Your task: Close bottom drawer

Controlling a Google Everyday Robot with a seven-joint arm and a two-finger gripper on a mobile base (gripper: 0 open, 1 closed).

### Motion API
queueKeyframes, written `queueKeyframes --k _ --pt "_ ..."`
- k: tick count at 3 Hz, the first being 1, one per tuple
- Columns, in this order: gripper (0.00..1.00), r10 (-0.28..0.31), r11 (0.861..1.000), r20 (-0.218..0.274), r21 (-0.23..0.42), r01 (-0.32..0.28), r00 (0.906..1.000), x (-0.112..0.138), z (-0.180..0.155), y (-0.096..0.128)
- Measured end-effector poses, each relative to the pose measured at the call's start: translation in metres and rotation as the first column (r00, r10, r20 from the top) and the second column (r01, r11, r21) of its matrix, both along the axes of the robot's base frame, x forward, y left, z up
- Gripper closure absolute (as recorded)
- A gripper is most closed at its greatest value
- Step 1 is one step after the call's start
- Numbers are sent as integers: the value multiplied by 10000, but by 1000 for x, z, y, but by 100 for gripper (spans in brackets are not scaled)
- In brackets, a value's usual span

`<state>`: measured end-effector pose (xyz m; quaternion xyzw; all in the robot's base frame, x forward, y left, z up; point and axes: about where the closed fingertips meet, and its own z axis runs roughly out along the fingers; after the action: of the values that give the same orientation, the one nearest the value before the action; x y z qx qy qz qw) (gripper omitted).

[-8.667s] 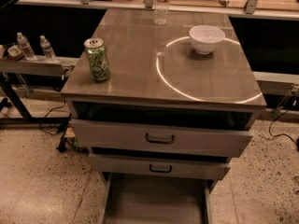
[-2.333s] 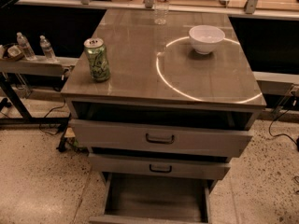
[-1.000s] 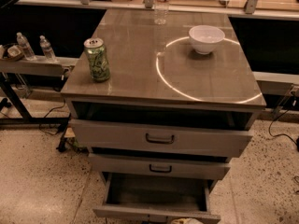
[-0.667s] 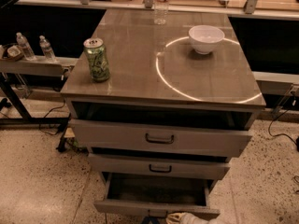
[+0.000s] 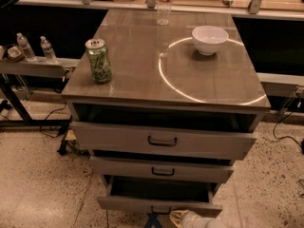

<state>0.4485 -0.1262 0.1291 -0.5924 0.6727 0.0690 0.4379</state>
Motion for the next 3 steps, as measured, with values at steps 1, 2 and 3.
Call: queueKeyframes --k 1,2,3 --pt "100 -365 9961 603 -778 412 9975 22 -3 -18" --pt "100 -617 9920 924 -1044 713 9938 38 -2 -31" --pt "100 -751 9915 1182 -968 868 9901 56 -1 -30"
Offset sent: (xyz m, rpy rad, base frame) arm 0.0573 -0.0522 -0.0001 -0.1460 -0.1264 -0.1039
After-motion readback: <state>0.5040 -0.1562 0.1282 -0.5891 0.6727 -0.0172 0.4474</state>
